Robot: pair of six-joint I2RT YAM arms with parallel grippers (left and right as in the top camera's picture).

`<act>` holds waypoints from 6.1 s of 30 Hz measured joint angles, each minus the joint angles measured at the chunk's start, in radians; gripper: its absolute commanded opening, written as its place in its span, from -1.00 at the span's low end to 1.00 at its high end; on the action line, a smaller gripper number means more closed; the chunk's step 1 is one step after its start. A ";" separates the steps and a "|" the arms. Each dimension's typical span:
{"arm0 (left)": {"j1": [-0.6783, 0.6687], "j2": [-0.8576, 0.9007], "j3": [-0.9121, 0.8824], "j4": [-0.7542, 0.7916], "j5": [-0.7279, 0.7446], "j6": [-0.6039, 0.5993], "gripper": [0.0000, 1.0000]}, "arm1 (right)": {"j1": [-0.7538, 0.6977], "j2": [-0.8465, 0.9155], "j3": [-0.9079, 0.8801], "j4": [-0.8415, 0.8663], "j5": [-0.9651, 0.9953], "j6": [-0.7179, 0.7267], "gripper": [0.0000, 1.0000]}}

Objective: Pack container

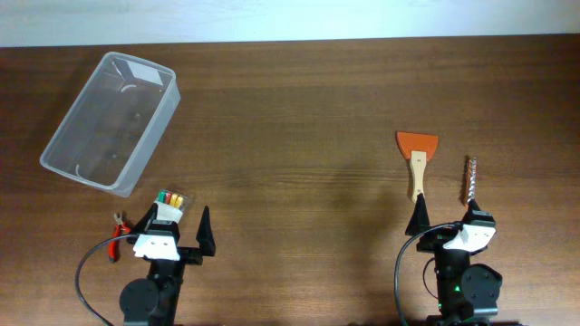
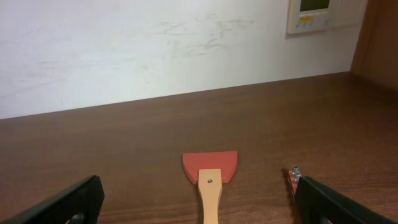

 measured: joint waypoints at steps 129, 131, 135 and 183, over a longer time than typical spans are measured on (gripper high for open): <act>0.246 2.039 2.030 -1.100 -0.068 -0.290 -0.96 | 0.001 1.524 1.597 -1.255 -0.124 -0.162 0.97; 0.172 2.039 2.044 -1.144 -0.056 -0.216 -0.96 | 0.001 1.524 1.597 -1.255 -0.124 -0.163 0.97; 0.047 2.039 2.044 -1.279 -0.042 -0.124 -0.96 | 0.001 1.524 1.597 -1.256 -0.107 -0.162 0.97; -0.190 2.027 1.634 -1.182 -0.051 -0.016 0.63 | 0.001 1.524 1.599 -1.269 -0.081 -0.162 0.97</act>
